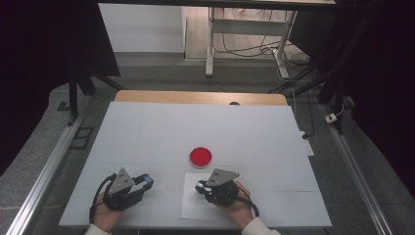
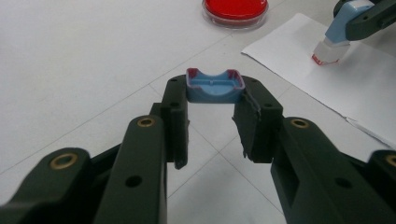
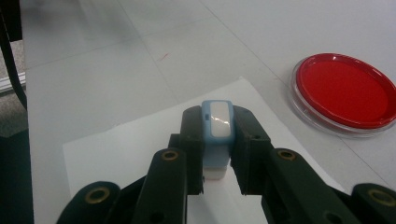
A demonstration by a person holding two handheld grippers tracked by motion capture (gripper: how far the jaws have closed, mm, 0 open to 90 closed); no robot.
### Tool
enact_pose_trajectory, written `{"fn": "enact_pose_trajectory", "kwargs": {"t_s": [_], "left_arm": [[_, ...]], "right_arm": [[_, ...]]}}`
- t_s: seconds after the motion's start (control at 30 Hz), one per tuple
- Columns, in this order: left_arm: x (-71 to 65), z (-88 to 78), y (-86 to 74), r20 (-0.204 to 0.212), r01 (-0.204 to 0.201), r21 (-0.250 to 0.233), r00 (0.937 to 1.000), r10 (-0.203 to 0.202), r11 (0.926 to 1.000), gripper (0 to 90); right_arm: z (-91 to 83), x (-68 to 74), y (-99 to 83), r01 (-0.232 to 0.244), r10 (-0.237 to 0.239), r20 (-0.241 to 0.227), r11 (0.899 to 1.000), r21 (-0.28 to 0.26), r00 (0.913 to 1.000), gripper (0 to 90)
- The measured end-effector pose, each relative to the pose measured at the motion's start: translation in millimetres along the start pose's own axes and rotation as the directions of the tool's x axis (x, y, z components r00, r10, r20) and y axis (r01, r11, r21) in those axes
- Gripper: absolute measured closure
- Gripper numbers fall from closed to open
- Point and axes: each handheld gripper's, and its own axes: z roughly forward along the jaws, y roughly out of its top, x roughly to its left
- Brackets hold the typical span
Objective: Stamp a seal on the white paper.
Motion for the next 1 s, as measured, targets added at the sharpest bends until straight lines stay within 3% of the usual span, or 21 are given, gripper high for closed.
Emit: {"fn": "enact_pose_trajectory", "kwargs": {"t_s": [0.5, 0.9, 1.0], "left_arm": [[-0.4, 0.1, 0.1, 0.001, -0.001, 0.001, 1.0000, 0.001, 1.0000, 65.6], [-0.7, 0.3, 0.3, 0.002, -0.002, 0.001, 1.0000, 0.002, 1.0000, 65.6], [-0.8, 0.3, 0.4, 0.001, -0.003, 0.001, 1.0000, 0.003, 1.0000, 65.6]], "right_arm": [[1.7, 0.1, -0.1, -0.003, 0.003, 0.001, 1.000, 0.005, 1.0000, 75.4], [4.1, 4.6, 1.0, 0.016, -0.018, 0.030, 0.999, 0.050, 0.9994, 75.9], [4.7, 3.7, 1.6, 0.000, -0.001, 0.024, 0.999, 0.051, 0.9997, 76.0]]}}
